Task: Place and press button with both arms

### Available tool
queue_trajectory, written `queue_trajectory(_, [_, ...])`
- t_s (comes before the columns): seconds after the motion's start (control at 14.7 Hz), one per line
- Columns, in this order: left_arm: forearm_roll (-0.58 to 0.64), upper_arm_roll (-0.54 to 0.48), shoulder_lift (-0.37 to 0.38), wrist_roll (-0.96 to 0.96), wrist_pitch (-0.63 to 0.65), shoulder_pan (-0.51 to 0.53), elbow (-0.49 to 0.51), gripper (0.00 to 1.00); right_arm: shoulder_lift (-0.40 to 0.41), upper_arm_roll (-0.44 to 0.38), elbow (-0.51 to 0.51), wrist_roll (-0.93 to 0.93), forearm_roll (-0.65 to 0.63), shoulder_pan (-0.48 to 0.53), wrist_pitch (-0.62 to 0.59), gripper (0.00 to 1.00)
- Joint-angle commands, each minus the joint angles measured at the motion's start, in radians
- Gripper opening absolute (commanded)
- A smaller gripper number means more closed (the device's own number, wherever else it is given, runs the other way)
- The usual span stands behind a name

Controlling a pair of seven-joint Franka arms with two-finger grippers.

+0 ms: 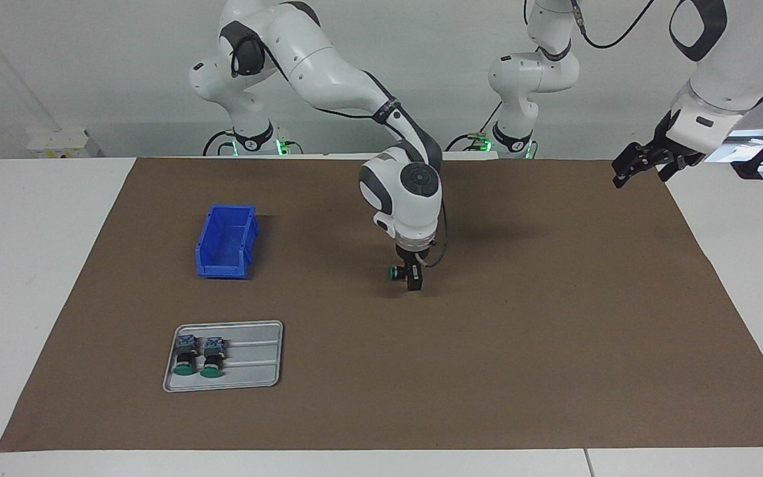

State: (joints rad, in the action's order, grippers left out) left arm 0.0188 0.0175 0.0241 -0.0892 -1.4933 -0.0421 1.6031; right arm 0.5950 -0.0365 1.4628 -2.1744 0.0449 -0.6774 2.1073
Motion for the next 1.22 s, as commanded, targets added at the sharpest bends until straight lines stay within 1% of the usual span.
queue_trajectory(0.0, [0.003,-0.002,0.025,-0.004,0.004,0.005,0.023,1.00,-0.136,0.010,0.034,0.132,0.010,0.111,-0.076,0.99])
queue_trajectory(0.2, [0.004,-0.002,0.025,-0.003,0.004,0.005,0.023,1.00,-0.227,0.010,0.037,0.409,0.010,0.202,-0.189,0.99])
queue_trajectory(0.48, [0.004,-0.002,0.031,0.000,0.016,0.002,0.037,1.00,-0.348,0.010,0.036,0.814,0.010,0.364,-0.419,0.99])
queue_trajectory(0.68, [0.009,-0.004,0.040,-0.009,0.013,0.001,0.051,1.00,-0.429,0.009,0.037,1.049,0.010,0.471,-0.541,0.99])
queue_trajectory(0.75, [0.009,-0.002,0.040,-0.023,0.010,0.004,0.051,1.00,-0.446,0.009,0.037,1.123,0.010,0.498,-0.567,0.99])
queue_trajectory(0.88, [0.009,-0.002,0.043,-0.024,-0.001,0.005,0.066,1.00,-0.489,0.007,0.037,1.359,0.009,0.554,-0.640,0.99])
queue_trajectory(0.95, [0.009,-0.002,0.059,-0.027,-0.008,0.005,0.086,1.00,-0.509,0.006,0.037,1.459,-0.002,0.571,-0.670,0.99])
queue_trajectory(1.09, [0.009,-0.002,0.076,-0.041,-0.041,0.005,0.132,1.00,-0.546,0.001,0.031,1.577,-0.007,0.623,-0.688,0.99])
queue_trajectory(1.15, [0.003,0.001,0.082,-0.105,-0.044,-0.002,0.139,1.00,-0.569,0.001,0.031,1.637,-0.007,0.650,-0.702,0.99])
